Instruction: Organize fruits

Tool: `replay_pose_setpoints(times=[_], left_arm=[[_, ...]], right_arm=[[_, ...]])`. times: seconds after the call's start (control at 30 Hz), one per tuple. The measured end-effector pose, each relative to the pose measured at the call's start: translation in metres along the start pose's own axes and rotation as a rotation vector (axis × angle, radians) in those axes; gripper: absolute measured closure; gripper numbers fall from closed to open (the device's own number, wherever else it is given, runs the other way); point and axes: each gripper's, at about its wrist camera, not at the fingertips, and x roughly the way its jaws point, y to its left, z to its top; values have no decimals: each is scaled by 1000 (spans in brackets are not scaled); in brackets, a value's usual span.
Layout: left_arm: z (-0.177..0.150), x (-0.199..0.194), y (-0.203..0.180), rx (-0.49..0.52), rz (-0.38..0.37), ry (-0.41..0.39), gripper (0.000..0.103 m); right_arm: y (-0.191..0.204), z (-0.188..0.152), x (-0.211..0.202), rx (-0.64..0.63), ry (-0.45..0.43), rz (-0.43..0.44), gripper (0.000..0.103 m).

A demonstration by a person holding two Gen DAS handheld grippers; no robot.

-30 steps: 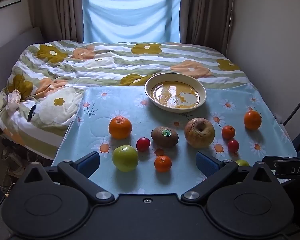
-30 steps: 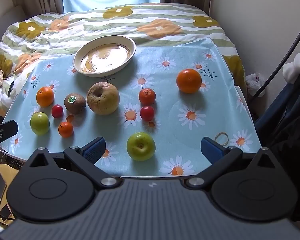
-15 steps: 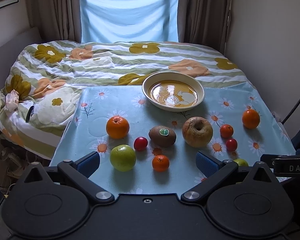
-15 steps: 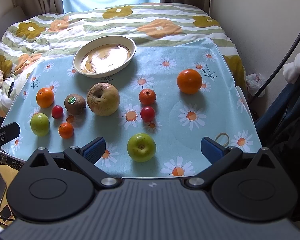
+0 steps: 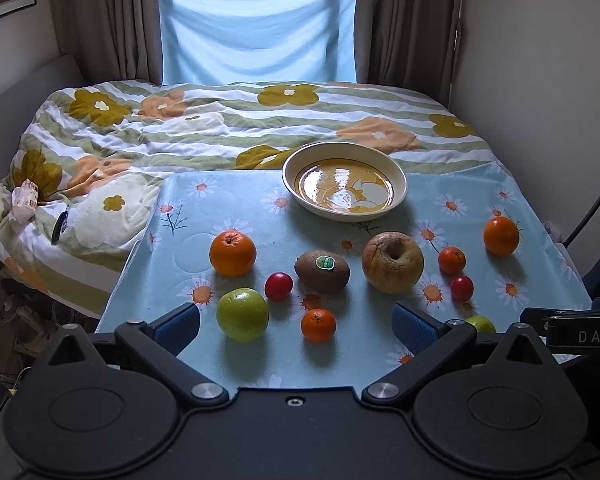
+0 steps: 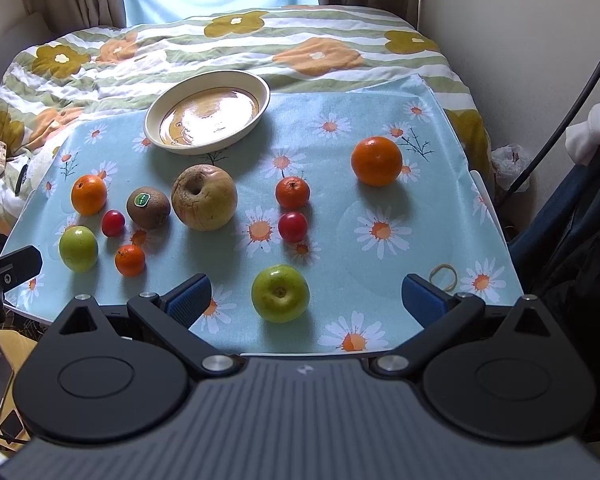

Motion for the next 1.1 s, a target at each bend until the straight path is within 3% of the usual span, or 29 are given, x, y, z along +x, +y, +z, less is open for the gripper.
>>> replay_pose_setpoints(times=[1.1], left_arm=[[5,2,-5,-4,-15,0,0]], right_arm=[[-1,2,0,-5,-3,7,0]])
